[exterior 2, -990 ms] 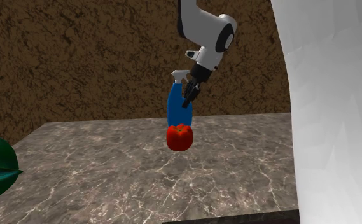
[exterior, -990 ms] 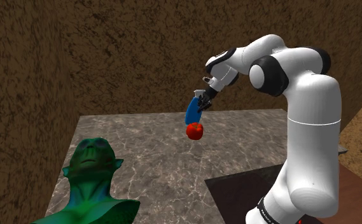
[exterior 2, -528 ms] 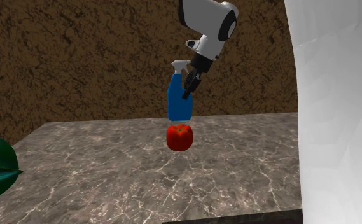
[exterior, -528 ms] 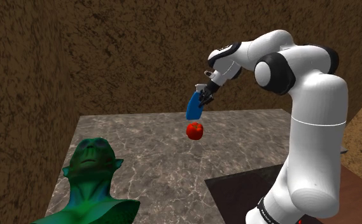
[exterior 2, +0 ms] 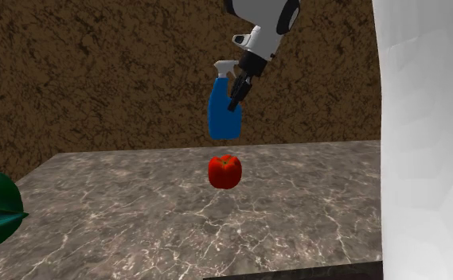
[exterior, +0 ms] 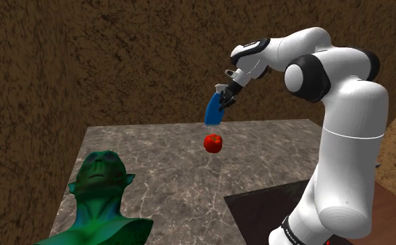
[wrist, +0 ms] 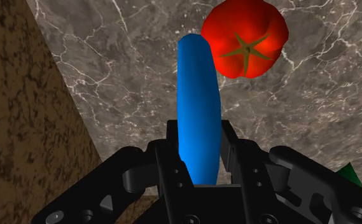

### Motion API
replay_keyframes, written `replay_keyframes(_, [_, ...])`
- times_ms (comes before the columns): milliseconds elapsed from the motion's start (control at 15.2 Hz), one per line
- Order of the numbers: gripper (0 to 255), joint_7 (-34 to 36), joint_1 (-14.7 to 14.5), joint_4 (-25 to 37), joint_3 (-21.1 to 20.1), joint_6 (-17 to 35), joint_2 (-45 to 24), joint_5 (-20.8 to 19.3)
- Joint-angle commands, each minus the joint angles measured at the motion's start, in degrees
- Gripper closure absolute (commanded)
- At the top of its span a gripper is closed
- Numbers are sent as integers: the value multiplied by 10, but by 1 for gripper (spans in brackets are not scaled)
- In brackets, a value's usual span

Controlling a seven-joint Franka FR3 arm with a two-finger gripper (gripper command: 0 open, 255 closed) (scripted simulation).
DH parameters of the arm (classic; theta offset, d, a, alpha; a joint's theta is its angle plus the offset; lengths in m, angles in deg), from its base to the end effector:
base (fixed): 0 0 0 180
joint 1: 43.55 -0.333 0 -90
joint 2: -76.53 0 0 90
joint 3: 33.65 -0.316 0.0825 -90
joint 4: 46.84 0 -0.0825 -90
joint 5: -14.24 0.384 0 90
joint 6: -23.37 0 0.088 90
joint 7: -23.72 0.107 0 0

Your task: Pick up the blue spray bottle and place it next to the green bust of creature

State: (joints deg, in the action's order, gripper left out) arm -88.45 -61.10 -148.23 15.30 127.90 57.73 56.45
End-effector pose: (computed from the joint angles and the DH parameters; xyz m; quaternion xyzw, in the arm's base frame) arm 0.5701 -0.2353 0.4253 -0.8098 -0.5389 -0.1912 0.1312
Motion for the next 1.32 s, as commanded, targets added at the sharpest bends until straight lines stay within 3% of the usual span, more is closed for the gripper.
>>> replay_keyframes(0, [255,9,-3,6,4,-9,9,-9])
replay_keyframes(1254, [255,78,5,119,17,-120,36,-42])
